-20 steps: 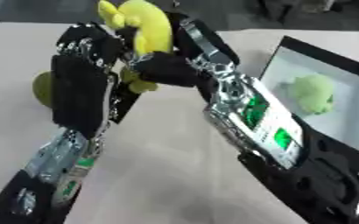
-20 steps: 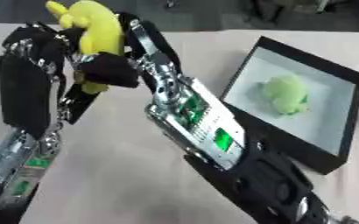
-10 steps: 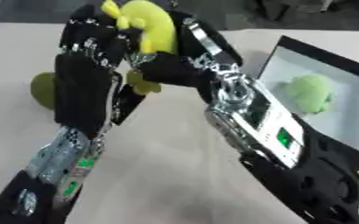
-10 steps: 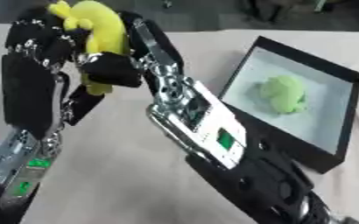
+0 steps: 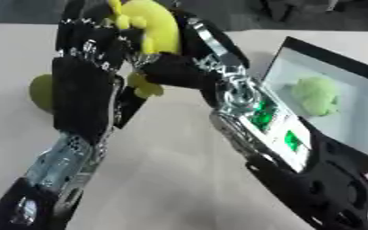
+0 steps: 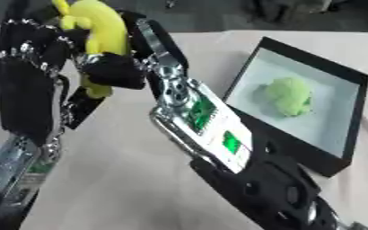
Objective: Pick up the objects with one hand, pass them to the other hand, and then place them into the box on the other side of the table.
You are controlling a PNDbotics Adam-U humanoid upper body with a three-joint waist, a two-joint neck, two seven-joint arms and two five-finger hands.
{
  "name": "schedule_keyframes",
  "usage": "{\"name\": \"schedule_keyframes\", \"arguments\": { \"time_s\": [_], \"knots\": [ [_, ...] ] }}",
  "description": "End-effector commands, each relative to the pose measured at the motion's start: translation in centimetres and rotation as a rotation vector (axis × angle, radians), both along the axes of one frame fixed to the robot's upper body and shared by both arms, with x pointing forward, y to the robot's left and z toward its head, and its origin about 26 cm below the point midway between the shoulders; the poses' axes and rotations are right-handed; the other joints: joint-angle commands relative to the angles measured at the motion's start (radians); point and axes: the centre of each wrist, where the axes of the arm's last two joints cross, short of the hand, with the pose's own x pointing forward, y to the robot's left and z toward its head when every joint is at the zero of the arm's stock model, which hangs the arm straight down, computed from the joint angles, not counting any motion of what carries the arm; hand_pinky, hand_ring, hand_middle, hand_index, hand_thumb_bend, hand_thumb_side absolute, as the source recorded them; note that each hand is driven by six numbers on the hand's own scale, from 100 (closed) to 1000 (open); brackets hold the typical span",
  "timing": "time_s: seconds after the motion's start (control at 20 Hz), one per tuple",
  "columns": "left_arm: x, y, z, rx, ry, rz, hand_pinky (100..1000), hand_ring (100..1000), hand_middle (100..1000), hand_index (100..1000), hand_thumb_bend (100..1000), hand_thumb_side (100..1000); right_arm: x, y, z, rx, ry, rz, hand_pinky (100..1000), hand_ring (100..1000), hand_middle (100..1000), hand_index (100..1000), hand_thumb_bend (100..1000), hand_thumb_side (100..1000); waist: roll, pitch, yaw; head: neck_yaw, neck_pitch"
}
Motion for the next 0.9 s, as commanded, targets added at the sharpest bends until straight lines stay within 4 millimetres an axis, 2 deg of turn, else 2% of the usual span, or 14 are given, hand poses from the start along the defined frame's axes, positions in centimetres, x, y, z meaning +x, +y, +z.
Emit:
{"name": "schedule_keyframes", "arguments": {
  "time_s": [0.05,0.4,0.6,0.9],
  "knots": [
    [0.0,0.4,-0.5,0.004,-0.004,0.005,905,850,575,923,817,100,-0.2,-1.5,2.2,-0.035,0.063,-0.418,679,650,441,433,100,100,-0.011,-0.011,0.0,0.001,-0.009],
    [0.2,0.8,-1.4,-0.02,0.04,0.003,896,839,549,932,775,100,0.5,-1.9,2.0,-0.003,0.1,-0.439,676,646,438,430,100,100,-0.009,-0.009,-0.001,-0.008,-0.016],
    [0.4,1.2,-2.6,-0.032,0.105,0.013,893,833,522,913,702,100,1.3,-2.2,1.6,0.002,0.123,-0.453,671,641,434,427,100,100,-0.007,-0.008,0.0,-0.009,-0.019],
    [0.6,1.8,-3.5,-0.057,0.137,0.028,896,836,521,924,749,100,2.5,-2.5,1.1,0.01,0.15,-0.481,669,638,433,427,100,100,-0.007,-0.009,0.002,-0.008,-0.025]
  ]
}}
